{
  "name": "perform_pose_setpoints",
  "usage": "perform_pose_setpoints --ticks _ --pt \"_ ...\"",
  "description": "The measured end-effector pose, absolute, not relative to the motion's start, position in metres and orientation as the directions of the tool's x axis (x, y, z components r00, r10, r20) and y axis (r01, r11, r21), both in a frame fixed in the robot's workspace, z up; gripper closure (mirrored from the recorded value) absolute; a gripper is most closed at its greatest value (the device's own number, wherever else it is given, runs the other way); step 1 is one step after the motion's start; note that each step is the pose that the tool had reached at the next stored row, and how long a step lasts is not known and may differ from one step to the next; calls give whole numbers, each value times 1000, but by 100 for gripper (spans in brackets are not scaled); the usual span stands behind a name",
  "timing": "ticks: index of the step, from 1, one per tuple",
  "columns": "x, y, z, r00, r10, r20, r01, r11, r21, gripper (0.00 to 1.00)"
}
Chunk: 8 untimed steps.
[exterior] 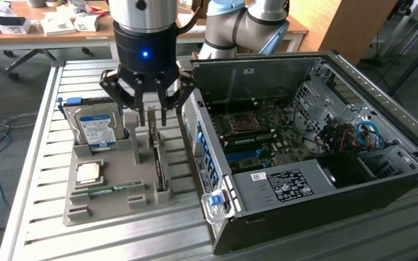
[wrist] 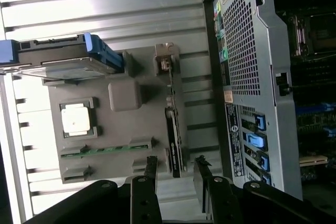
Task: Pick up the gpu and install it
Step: 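Pick up the gpu and move the gpu toward the slot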
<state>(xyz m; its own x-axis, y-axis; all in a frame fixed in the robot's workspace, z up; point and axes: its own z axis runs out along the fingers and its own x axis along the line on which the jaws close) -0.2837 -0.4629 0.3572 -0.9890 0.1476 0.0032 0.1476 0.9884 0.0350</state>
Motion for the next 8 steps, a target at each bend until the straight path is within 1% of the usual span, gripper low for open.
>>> perform_pose_setpoints --ticks 8 --pt "-276 -463 352 -991 132 9 132 991 34 58"
